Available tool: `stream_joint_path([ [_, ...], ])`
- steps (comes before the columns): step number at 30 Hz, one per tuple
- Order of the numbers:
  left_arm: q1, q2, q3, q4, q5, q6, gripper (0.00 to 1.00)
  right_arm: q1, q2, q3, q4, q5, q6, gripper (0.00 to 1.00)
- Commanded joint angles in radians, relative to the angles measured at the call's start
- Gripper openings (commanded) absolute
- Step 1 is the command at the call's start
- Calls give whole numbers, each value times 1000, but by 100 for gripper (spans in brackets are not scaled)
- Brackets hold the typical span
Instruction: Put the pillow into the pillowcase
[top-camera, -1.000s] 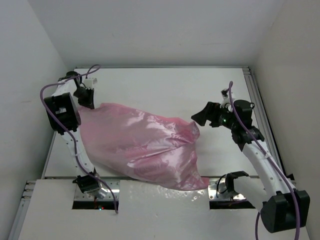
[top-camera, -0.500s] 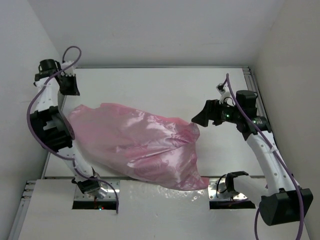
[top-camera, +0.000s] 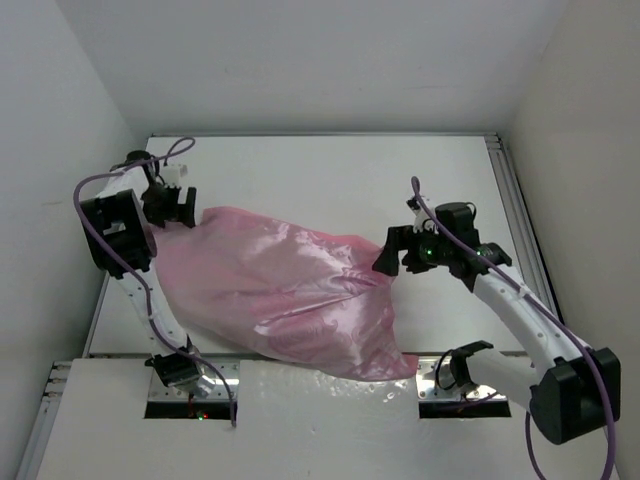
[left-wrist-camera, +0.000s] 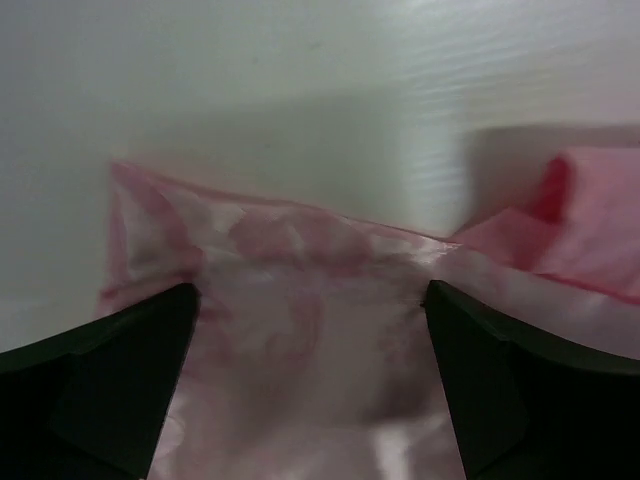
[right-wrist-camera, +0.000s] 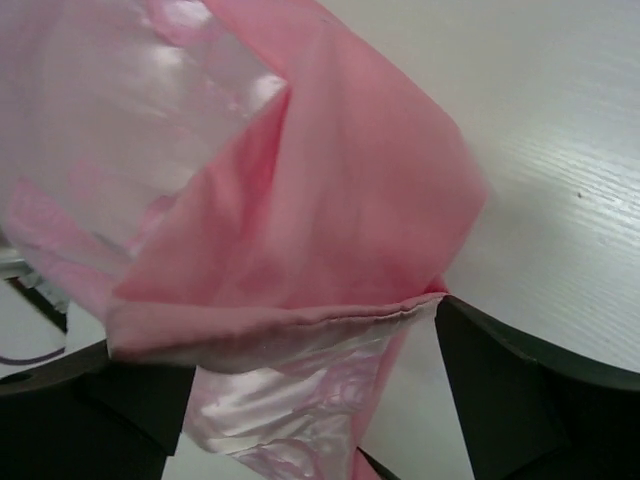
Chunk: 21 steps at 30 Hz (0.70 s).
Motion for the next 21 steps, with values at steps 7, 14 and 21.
stream_joint_path([
  [7,-22,62,-19,27,-80,12,58,14,89,-24,133,65,47,44],
  [14,23,-21,37,-66,86,3,0,-38,83,54,230,146,62,0],
  [21,90,-244,246,-47,239,-85,0,-162,92,359,274,234,50,0],
])
